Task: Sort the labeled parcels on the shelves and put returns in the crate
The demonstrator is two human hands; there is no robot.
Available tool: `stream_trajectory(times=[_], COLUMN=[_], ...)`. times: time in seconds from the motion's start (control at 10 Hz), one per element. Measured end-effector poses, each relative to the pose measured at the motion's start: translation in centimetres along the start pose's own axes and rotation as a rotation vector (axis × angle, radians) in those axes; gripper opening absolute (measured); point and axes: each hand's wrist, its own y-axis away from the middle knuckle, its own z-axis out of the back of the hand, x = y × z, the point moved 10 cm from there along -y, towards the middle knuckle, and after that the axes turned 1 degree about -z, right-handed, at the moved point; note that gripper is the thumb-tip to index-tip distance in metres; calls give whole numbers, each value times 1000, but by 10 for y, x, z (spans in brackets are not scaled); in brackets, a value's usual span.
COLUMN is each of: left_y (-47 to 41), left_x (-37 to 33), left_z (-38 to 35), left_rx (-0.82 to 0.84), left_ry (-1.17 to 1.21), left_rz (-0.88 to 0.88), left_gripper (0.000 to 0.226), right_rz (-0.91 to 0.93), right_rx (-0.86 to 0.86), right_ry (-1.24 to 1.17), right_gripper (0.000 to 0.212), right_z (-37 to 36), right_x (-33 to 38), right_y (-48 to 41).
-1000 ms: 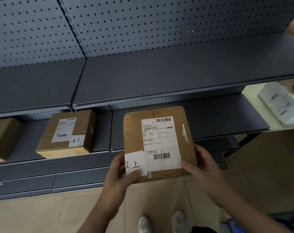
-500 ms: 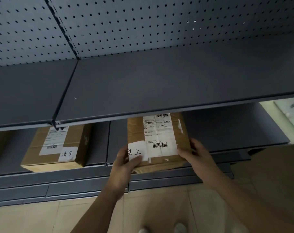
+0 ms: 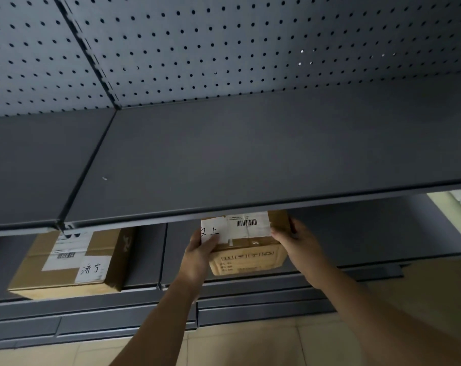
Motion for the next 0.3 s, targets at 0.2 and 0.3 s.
stream_trajectory(times=[0.2,0.3], left_y=[14,39], left_x=[-6,-2], left_z=[-3,13], left_rx=[1,-74], left_ry=[-78,-79], left_rz=[24,-4], left_gripper=[34,59], right_rz=[64,16], right_rx=[-68,-97], right_ry=[127,92], right_gripper=[51,68], right_z=[7,12], right_x=[5,-24], right_y=[14,29])
